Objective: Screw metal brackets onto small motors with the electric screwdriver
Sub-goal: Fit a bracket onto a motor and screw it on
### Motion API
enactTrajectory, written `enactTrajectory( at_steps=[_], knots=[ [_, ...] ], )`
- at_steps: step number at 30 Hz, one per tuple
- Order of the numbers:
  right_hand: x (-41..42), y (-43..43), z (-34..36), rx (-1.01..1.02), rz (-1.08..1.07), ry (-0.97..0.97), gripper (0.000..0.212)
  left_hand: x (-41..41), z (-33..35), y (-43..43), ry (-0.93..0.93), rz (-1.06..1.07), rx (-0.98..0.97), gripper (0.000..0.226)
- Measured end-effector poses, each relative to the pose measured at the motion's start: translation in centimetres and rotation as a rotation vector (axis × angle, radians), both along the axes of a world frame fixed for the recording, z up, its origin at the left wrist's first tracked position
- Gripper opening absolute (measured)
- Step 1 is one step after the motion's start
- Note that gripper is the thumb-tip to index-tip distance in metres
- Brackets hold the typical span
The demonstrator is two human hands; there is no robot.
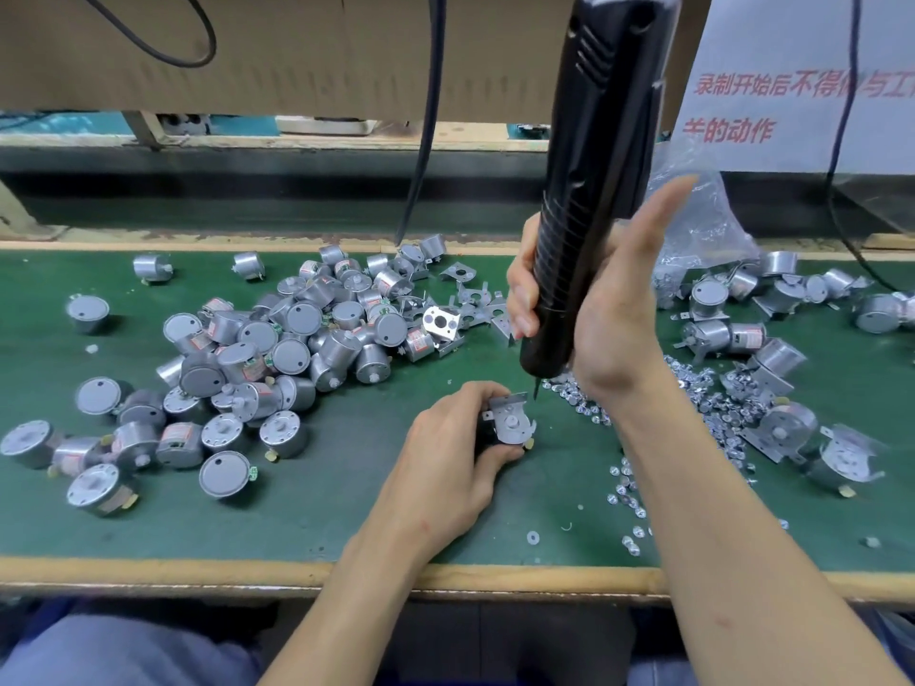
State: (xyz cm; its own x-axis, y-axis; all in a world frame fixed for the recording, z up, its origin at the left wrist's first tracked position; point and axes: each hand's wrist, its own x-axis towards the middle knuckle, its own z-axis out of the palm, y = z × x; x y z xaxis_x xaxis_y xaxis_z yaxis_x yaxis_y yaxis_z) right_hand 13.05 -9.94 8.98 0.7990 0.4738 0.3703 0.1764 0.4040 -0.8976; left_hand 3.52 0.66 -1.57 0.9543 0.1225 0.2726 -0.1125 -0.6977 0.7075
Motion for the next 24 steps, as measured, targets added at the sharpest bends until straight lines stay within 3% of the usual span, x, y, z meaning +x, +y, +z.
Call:
enactTrajectory(
  at_steps=[13, 24],
  knots=[
    [-0.2, -5.0, -3.3, -0.063, -0.072, 0.095, 0.097, 0.1, 0.1, 0.1, -0.021, 0.008, 0.033, 0.044],
    [1.2, -5.9, -2.8, -0.085, -0.193, 0.051, 0.097, 0.2, 0.2, 0.1, 0.004, 0.034, 0.006, 0.041]
  ],
)
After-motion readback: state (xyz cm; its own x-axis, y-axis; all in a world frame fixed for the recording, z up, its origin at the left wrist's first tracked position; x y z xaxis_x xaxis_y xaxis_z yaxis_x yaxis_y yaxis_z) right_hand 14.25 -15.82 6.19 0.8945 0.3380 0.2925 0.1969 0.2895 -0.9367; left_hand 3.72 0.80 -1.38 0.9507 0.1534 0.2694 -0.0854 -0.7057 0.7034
